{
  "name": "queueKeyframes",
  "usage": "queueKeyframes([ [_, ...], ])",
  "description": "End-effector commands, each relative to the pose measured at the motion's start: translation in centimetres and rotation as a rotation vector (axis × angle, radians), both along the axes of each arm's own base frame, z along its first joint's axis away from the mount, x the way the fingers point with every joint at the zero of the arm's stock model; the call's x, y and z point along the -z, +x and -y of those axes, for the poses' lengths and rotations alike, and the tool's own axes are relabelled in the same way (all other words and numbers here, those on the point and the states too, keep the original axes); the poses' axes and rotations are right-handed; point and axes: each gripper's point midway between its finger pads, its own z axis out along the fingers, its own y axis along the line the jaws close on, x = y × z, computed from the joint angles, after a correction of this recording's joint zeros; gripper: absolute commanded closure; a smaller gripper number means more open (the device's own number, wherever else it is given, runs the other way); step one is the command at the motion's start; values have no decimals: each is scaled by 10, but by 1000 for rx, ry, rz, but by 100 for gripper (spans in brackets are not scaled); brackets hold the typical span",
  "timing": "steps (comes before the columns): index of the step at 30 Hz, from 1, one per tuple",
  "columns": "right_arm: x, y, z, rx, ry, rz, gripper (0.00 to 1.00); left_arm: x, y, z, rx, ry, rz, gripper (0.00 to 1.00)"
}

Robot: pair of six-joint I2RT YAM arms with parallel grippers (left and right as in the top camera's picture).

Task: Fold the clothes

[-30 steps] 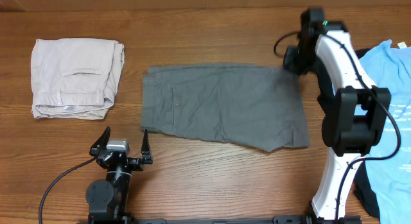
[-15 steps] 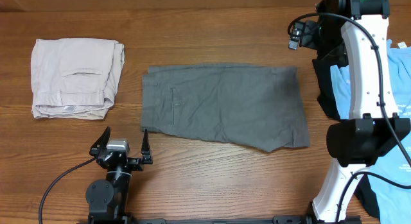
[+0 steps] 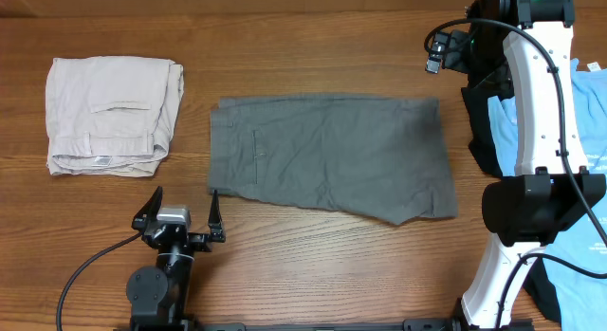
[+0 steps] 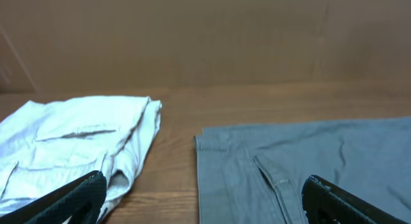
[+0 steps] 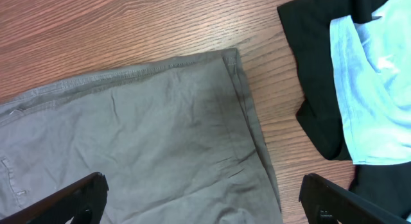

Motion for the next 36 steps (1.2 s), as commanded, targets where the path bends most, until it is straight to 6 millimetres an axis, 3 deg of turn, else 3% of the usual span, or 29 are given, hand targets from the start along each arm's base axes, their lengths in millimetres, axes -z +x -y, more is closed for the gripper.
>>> queueKeyframes([
  [1,-1,2,-2,-3,2,10,0,-20,-2,16,93,-3,76,0],
  [5,-1,2,-2,-3,1,10,0,-67,-13,22,129,-61,144,0],
  [11,-1,2,-2,-3,2,10,0,-161,-25,18,103,-30,165,0],
  [14,-1,2,-2,-2,2,10,0,-192,-12,18,103,-5,36,0],
  [18,-1,2,-2,-3,2,10,0,-205,18,18,114,53,-231,0],
  [25,-1,2,-2,-3,2,10,0,-201,84,7,75,72,-635,0],
  [26,-1,2,-2,-2,2,10,0,-190,105,7,77,71,-702,0],
  [31,-1,2,-2,-3,1,10,0,-135,152,-6,36,130,-845,0],
  [32,-1,2,-2,-3,1,10,0,-120,159,-7,34,131,-884,11],
  [34,-1,2,-2,-3,2,10,0,-93,169,-11,25,128,-955,57],
  [36,-1,2,-2,-3,2,10,0,-66,177,-18,7,123,-1027,76],
])
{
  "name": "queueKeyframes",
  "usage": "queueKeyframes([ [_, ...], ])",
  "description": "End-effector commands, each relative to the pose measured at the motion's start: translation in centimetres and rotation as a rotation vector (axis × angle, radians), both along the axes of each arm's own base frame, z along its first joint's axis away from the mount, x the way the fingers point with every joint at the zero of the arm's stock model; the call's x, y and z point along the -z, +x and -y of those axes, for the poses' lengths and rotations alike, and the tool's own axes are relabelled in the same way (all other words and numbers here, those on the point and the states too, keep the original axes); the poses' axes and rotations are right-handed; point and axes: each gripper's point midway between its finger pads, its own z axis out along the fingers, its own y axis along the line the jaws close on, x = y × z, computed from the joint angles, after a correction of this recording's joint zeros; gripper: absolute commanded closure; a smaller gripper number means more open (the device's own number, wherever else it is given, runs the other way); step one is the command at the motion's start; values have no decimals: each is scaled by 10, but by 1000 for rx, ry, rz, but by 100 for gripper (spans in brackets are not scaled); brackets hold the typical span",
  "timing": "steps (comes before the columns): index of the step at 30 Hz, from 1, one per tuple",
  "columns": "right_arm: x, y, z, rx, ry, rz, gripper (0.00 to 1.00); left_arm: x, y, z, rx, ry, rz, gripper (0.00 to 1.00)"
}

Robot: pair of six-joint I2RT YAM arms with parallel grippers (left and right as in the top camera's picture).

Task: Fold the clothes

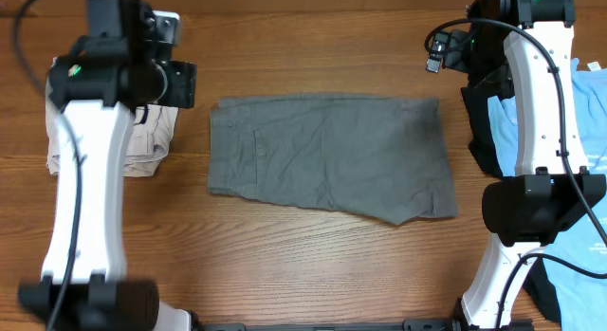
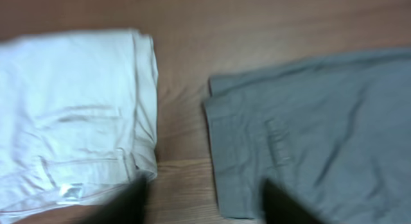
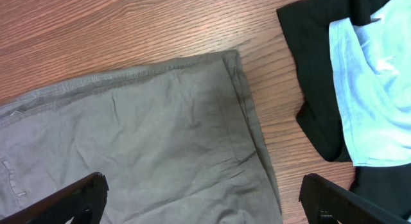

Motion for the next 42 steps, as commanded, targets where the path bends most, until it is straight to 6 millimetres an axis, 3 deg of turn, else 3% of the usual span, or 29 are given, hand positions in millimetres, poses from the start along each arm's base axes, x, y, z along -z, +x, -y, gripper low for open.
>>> queueKeyframes([
  [1,-1,1,-1,-2,2,6,0,45,17,-17,-35,46,-116,86],
  [2,-1,1,-1,-2,1,6,0,59,19,-21,-48,41,-151,96],
  [9,-1,1,-1,-2,2,6,0,140,41,-50,-185,-45,-297,96],
  [17,-1,1,-1,-2,1,6,0,202,57,-61,-201,-98,-361,96],
  [34,-1,1,-1,-2,1,6,0,257,61,-77,-284,-29,-418,96],
  [42,-1,1,-1,-2,2,6,0,257,58,-107,-361,126,-409,96],
])
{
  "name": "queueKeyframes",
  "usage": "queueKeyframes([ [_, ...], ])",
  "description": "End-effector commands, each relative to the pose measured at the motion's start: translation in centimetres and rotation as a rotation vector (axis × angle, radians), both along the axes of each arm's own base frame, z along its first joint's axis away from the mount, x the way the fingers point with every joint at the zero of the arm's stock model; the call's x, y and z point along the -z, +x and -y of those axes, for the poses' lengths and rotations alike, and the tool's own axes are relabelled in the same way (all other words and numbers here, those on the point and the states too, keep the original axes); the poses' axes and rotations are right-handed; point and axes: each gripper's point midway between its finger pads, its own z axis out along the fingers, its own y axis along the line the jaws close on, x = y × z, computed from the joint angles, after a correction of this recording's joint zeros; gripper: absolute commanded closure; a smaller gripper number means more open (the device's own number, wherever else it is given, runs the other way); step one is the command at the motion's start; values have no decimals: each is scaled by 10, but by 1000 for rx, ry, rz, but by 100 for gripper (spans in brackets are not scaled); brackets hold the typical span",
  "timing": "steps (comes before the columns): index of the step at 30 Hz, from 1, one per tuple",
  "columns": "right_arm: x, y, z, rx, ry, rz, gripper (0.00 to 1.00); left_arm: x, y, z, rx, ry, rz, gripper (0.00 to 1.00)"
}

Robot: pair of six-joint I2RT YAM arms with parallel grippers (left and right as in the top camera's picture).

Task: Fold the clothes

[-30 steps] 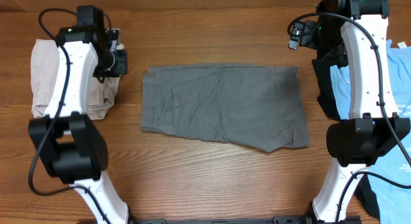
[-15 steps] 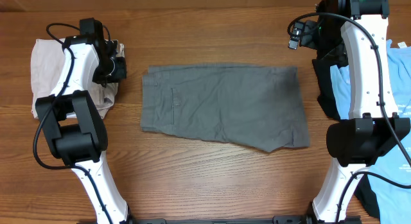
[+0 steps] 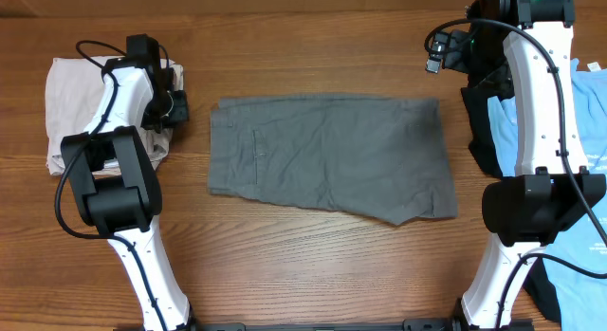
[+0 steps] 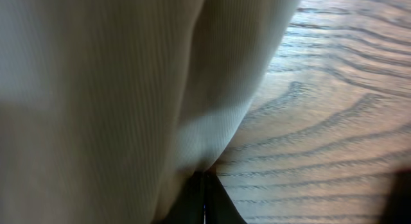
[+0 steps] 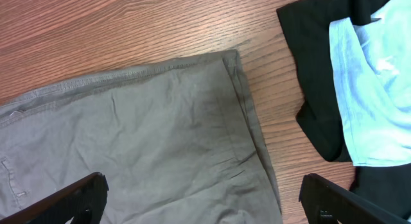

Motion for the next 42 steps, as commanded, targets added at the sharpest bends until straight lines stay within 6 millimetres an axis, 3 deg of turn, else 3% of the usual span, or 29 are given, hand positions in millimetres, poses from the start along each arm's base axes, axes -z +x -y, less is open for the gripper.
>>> queueKeyframes([
  [1,-2,1,-2,-2,2,7,0,2,0,-27,-42,145,-15,96],
  [7,-2,1,-1,-2,2,7,0,0,2,-36,-56,178,-2,96],
  [12,-2,1,-2,-2,2,7,0,-10,16,-20,-42,74,67,96],
  [13,-2,1,-1,-2,2,7,0,-18,21,-13,-34,37,96,96],
  [16,-2,1,-2,-2,2,7,0,-67,39,9,-23,-64,220,96],
  [19,-2,1,-1,-2,2,7,0,-115,44,23,-37,-91,314,96],
  [22,-2,1,-1,-2,2,7,0,-152,32,36,-66,-109,353,96],
  [25,-2,1,-1,-2,2,7,0,-171,12,52,-86,-137,328,94],
  [28,-2,1,-1,-2,2,7,0,-168,-6,76,-53,-218,252,87],
  [31,-2,1,-1,-2,2,7,0,-150,-19,87,-15,-233,164,79],
  [35,-2,1,-2,-2,2,7,0,-120,-20,91,-13,-254,93,59],
  [42,-2,1,-1,-2,2,7,0,-80,-11,93,77,-249,42,49],
])
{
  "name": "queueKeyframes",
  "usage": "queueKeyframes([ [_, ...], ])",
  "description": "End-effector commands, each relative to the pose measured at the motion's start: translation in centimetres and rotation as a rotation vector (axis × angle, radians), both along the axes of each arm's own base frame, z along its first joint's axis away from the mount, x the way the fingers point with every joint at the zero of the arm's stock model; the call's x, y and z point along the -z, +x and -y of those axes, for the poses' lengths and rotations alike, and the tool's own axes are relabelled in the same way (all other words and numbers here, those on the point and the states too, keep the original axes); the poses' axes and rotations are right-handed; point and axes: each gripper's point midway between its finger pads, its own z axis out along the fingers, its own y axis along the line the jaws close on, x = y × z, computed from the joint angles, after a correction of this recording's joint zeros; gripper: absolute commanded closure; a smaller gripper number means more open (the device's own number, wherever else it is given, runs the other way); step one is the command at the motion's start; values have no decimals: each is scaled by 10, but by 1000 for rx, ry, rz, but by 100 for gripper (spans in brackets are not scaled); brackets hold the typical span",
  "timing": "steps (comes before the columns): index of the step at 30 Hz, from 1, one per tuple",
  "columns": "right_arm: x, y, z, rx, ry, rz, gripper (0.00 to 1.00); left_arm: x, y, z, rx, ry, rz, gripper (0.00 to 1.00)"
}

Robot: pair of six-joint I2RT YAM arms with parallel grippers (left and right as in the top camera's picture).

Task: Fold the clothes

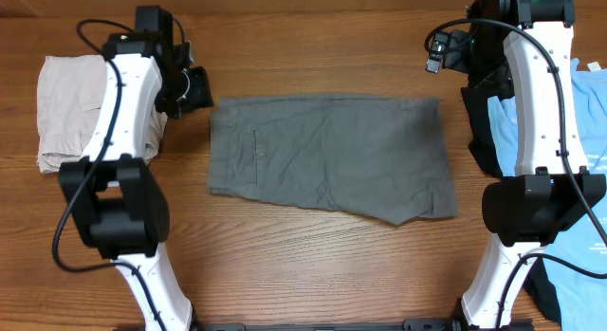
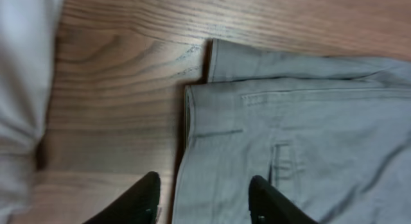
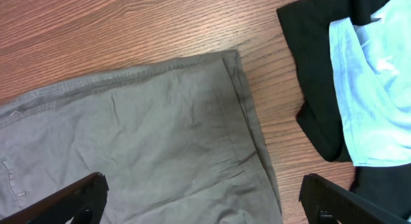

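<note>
Grey shorts [image 1: 327, 156] lie flat in the middle of the table, waistband to the left. My left gripper [image 1: 196, 89] hovers at their far left corner. In the left wrist view it [image 2: 204, 201] is open, its two dark fingertips [image 2: 146, 197] straddling the waistband edge [image 2: 186, 140], with nothing held. My right gripper [image 1: 453, 48] stays high past the far right corner of the shorts. It [image 3: 202, 205] is wide open above the hem corner [image 3: 234, 63].
Folded beige shorts [image 1: 71, 113] lie at the left, partly behind the left arm. A heap of black [image 3: 314, 70] and light blue [image 3: 372, 89] clothes lies along the right edge [image 1: 588, 132], next to the right arm's base.
My left gripper has moved from the right edge of the beige pile to the far left corner of the grey shorts and stands open. The beige pile sits slightly further left. The right arm is unchanged.
At first my left arm rested low at the table's front edge, open. Then it was above the beige pile, then down against that pile's right edge. Now it is over the waistband of the grey shorts. The right arm and the grey shorts have stayed put throughout.
</note>
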Motion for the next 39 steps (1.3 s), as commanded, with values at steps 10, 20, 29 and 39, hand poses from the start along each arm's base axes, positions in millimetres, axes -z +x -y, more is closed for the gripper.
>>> queueKeyframes([
  [10,-2,1,-2,-2,2,7,0,53,18,2,175,24,2,38],
  [20,-2,1,-2,-2,2,7,0,85,16,10,365,39,-14,32],
  [29,-2,1,-1,-2,2,7,0,89,17,12,387,43,-8,21],
  [39,-2,1,-1,-2,2,7,0,97,17,18,398,42,-10,28],
])
